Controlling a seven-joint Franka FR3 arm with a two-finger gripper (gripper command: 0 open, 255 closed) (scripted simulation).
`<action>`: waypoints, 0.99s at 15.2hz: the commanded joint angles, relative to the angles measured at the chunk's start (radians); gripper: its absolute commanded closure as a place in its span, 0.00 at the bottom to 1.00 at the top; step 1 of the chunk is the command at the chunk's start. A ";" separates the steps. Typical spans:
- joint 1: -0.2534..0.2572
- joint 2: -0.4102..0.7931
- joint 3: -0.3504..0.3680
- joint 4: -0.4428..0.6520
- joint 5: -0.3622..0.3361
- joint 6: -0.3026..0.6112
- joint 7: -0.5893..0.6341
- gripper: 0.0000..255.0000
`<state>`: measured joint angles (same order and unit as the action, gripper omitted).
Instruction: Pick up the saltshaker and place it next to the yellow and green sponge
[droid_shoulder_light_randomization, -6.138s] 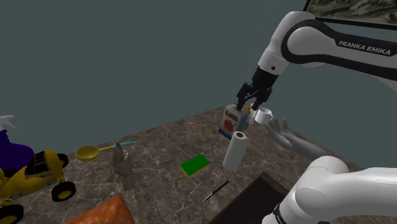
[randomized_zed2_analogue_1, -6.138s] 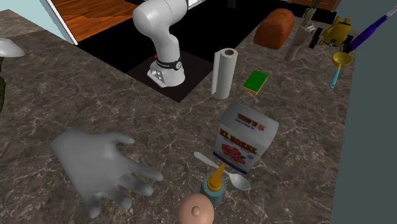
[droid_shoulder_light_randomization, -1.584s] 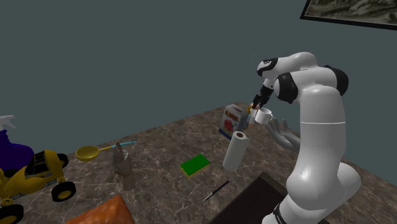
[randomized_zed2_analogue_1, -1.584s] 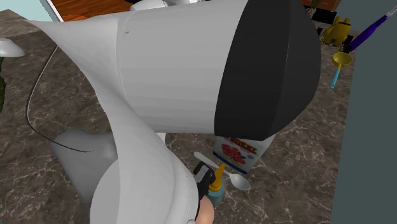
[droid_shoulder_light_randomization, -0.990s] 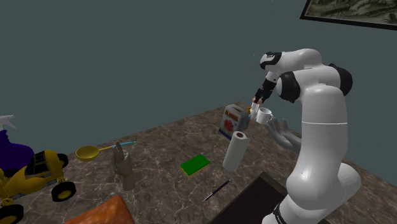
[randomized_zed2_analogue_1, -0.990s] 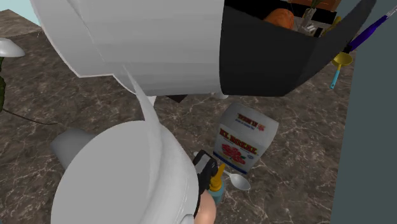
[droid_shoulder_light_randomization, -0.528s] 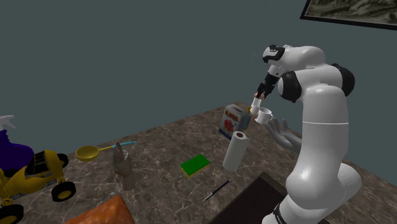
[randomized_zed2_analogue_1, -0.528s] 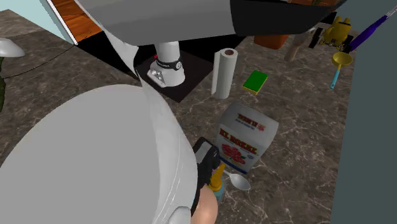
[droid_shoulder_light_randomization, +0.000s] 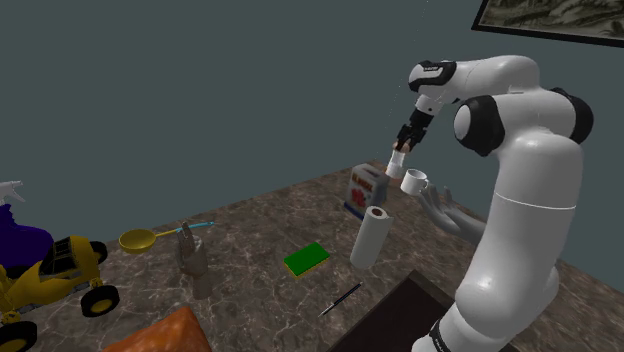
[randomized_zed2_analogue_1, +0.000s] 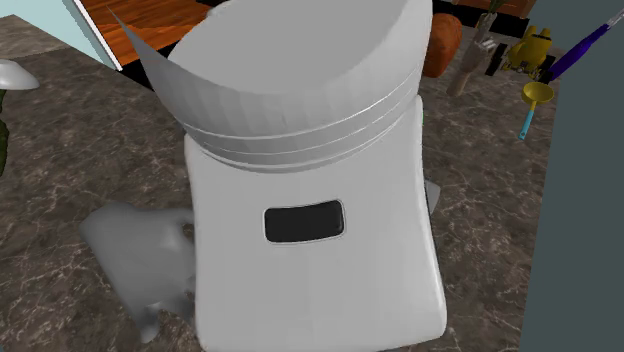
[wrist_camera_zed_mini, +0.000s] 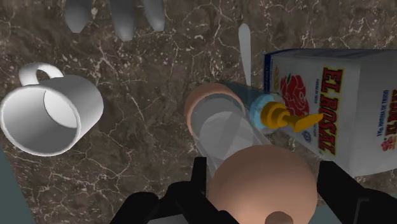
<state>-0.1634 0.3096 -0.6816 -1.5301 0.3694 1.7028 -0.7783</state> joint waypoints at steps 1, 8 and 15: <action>0.058 -0.072 0.002 -0.063 -0.042 0.015 0.056 1.00; 0.199 -0.291 0.056 -0.230 -0.173 0.051 0.261 1.00; 0.281 -0.450 0.160 -0.328 -0.255 0.049 0.469 1.00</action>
<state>0.1078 -0.1196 -0.5374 -1.8462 0.1244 1.7538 -0.3399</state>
